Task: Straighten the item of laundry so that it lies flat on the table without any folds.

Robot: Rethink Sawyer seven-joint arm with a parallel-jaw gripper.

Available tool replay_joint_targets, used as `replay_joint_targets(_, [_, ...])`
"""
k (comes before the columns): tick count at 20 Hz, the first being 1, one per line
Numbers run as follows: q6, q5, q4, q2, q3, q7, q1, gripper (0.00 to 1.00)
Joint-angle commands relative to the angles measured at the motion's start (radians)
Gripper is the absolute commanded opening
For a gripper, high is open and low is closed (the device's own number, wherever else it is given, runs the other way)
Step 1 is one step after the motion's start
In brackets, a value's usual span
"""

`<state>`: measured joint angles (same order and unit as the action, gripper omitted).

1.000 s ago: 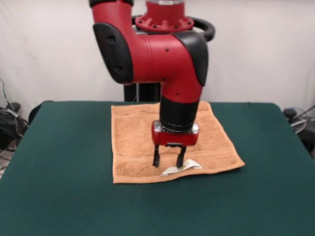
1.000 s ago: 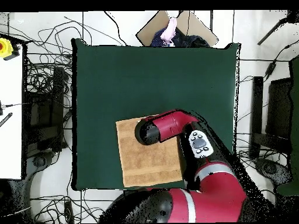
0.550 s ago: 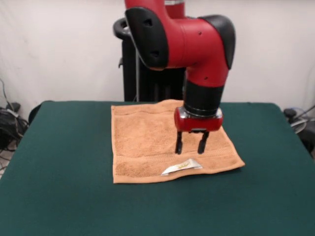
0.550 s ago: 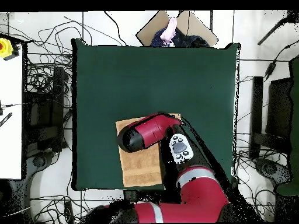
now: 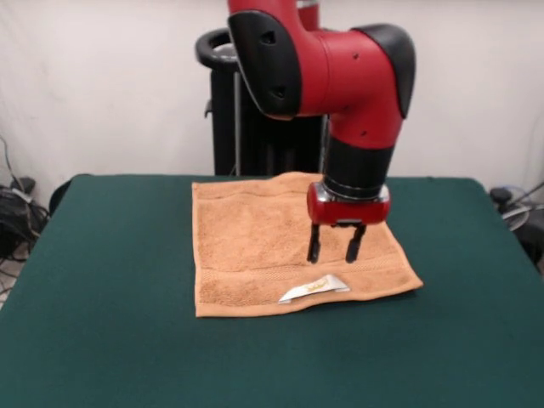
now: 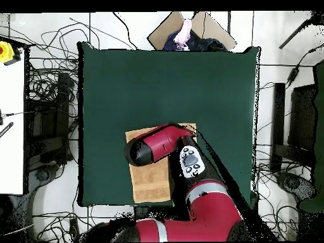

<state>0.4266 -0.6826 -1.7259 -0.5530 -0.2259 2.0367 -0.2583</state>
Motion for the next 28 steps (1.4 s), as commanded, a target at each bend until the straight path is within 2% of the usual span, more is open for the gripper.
replay_joint_targets(1, [-0.068, 0.03, 0.026, 0.039, 0.067, 0.17, 0.022, 1.0])
replay_joint_targets(6, [-0.096, 0.057, 0.032, 0.083, 0.031, 0.141, -0.026, 1.0])
replay_joint_targets(11, [-0.142, 0.047, 0.078, 0.132, 0.126, 0.226, 0.044, 1.0])
replay_joint_targets(17, [-0.213, 0.079, 0.102, 0.188, 0.161, 0.235, 0.058, 1.0])
replay_joint_targets(26, [-0.39, 0.239, 0.071, 0.23, 0.269, 0.32, 0.114, 1.0])
replay_joint_targets(28, [-0.41, 0.268, 0.067, 0.233, 0.281, 0.304, 0.115, 1.0])
